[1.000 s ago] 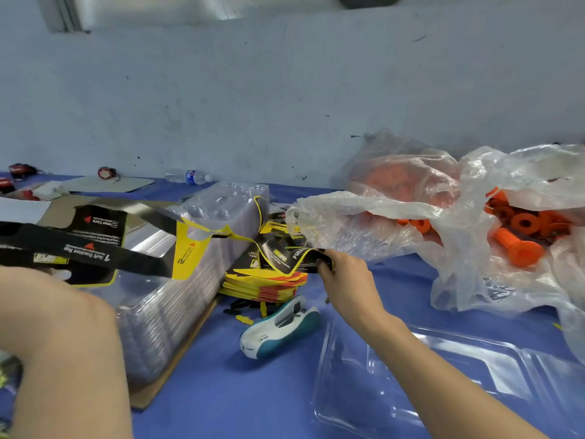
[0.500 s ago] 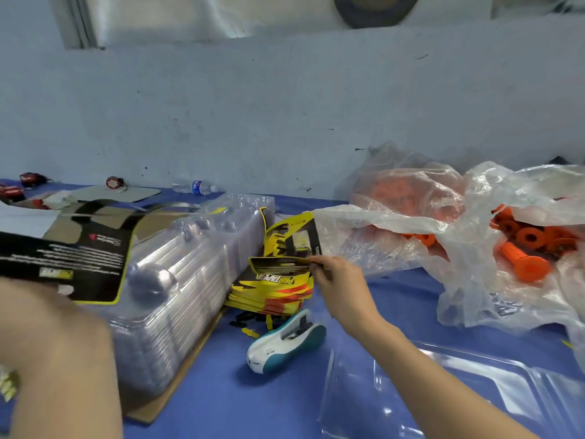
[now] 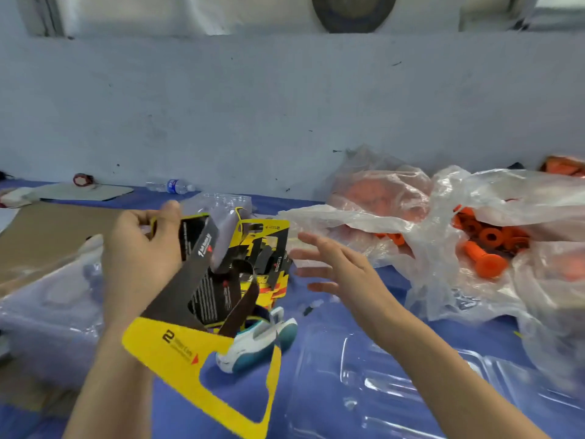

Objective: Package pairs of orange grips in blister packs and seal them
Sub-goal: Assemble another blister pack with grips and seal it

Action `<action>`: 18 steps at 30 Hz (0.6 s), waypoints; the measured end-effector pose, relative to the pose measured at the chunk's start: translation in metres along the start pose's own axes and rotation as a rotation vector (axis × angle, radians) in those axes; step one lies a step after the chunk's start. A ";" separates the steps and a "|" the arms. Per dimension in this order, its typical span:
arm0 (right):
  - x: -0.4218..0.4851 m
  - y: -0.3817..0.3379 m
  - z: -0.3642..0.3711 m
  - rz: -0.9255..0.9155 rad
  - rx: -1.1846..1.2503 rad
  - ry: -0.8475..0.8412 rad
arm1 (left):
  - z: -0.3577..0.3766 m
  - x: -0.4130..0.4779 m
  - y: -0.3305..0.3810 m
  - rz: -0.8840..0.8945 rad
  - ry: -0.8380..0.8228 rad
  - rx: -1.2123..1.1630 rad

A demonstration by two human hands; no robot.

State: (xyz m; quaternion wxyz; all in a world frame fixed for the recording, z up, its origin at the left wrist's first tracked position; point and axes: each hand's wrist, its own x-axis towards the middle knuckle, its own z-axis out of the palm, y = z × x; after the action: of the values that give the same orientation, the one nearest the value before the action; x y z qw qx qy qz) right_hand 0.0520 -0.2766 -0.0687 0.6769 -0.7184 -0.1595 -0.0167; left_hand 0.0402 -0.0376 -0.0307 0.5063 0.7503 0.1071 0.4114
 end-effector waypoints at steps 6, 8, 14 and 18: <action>-0.048 -0.008 -0.059 0.231 0.351 -0.003 | 0.048 -0.032 0.019 -0.038 -0.349 0.137; -0.066 -0.005 -0.081 0.242 0.410 -0.015 | 0.065 -0.045 0.019 -0.023 -0.426 0.182; -0.099 -0.001 -0.129 0.223 0.341 0.189 | 0.115 -0.087 0.006 -0.042 -0.636 0.395; -0.110 0.007 -0.149 0.107 0.004 0.413 | 0.131 -0.105 -0.004 -0.042 -0.701 0.459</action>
State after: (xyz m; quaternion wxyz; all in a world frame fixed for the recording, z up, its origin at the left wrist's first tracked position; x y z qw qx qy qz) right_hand -0.0215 -0.4455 -0.0897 0.6964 -0.7059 0.0212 -0.1272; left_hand 0.0691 -0.1838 -0.1070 0.3401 0.9359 0.0327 0.0863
